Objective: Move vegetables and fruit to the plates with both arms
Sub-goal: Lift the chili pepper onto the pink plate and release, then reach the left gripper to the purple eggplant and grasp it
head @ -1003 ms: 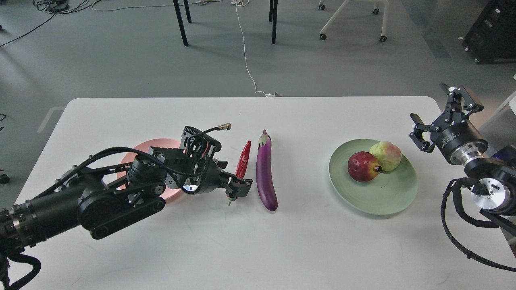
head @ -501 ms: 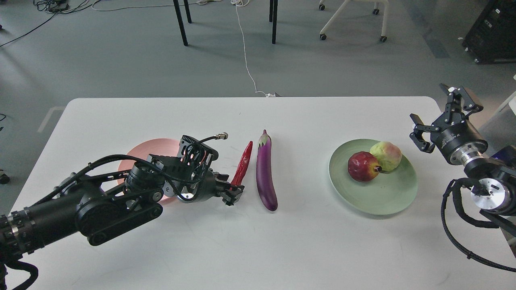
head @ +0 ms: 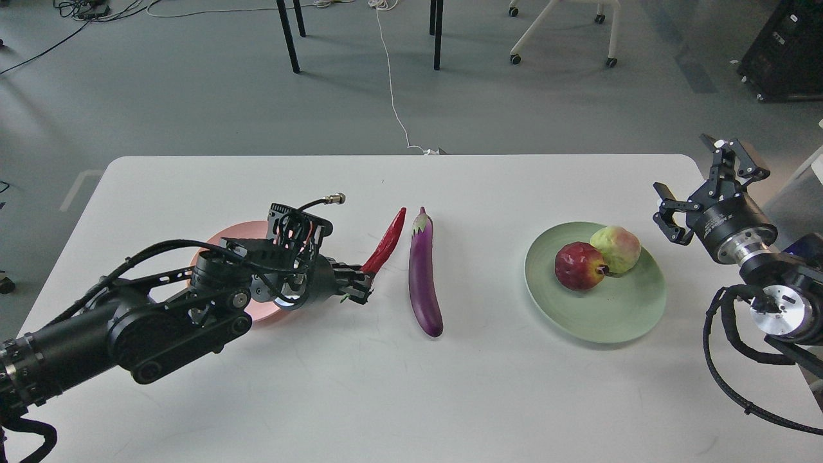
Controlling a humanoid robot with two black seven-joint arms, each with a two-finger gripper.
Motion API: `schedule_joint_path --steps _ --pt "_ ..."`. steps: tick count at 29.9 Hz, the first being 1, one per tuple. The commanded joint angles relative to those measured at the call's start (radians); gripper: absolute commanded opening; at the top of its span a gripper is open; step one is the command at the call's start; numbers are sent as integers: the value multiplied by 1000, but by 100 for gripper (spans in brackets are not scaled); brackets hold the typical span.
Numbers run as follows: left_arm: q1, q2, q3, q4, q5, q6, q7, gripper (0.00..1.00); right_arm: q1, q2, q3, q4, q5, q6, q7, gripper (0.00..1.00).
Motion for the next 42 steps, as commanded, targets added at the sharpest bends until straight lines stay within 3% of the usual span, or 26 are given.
schedule_joint_path --steps 1,6,10,16,17,18,19,20,28,33,36,39,42 --pt "-4 102 -28 0 -81 2 -10 12 -1 0 -4 0 -1 0 0 97" --pt "12 280 -14 0 -144 -4 -65 14 1 11 -9 -1 -3 -2 0 97" --pt "62 354 -14 -2 -146 4 -101 16 1 12 -10 -2 -18 -2 0 97" --pt "93 368 -17 -9 -152 2 -102 32 1 11 -12 0 -20 -2 0 97" --pt "93 368 -17 -9 -152 2 -102 40 1 9 -12 0 -20 -2 0 97" --pt "93 367 -20 -9 -152 5 -101 60 1 8 -12 0 -20 -2 0 97" --pt "93 365 -22 -11 -152 4 -101 92 1 6 -12 0 -20 -2 0 97" --pt "93 365 -24 -11 -152 4 -99 99 1 6 -12 2 -20 -2 0 97" --pt "59 322 -73 -98 -153 4 -96 100 1 3 -9 2 -20 -2 0 97" --pt "18 134 -74 -140 -152 2 -69 100 -1 0 -10 2 -23 -2 0 97" --pt "-2 13 -67 -126 -144 -1 -9 100 1 -1 -10 2 -23 -2 0 97" --pt "-11 -98 -60 -60 -130 0 36 100 -1 -3 -10 3 -23 -2 0 97" --pt "-16 -198 -57 30 -100 2 42 100 -1 -4 -10 3 -23 -2 0 97"
